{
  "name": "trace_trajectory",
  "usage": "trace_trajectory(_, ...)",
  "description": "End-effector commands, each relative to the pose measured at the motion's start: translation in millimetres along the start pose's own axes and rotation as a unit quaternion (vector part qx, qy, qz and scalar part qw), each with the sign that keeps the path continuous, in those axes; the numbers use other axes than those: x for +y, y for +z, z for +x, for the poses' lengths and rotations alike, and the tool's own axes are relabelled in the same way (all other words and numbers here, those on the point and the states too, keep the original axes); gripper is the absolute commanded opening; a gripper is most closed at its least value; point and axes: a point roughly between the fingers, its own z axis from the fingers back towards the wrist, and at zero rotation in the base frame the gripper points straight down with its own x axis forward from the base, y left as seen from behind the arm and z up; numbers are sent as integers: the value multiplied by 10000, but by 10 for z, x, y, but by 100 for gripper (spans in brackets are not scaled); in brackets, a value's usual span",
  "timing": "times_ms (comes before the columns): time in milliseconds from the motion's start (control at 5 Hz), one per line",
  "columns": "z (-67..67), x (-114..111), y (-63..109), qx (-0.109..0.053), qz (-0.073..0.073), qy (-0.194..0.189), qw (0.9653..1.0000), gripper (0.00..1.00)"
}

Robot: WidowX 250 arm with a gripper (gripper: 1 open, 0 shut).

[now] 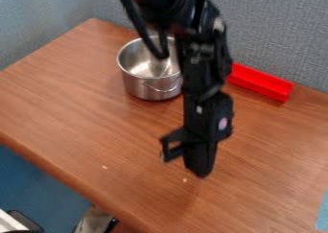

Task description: Move the red object from the metal pot to the table

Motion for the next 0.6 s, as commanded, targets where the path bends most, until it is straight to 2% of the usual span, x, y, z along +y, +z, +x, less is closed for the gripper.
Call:
trace_trajectory(0, -75, 170, 436, 258, 37, -864, 9959, 0)
trace_trajectory(200, -108, 282, 691, 367, -140, -1760, 9836, 0)
trace_trajectory(400, -137, 425, 849, 594, -262, -2414, 9682, 0)
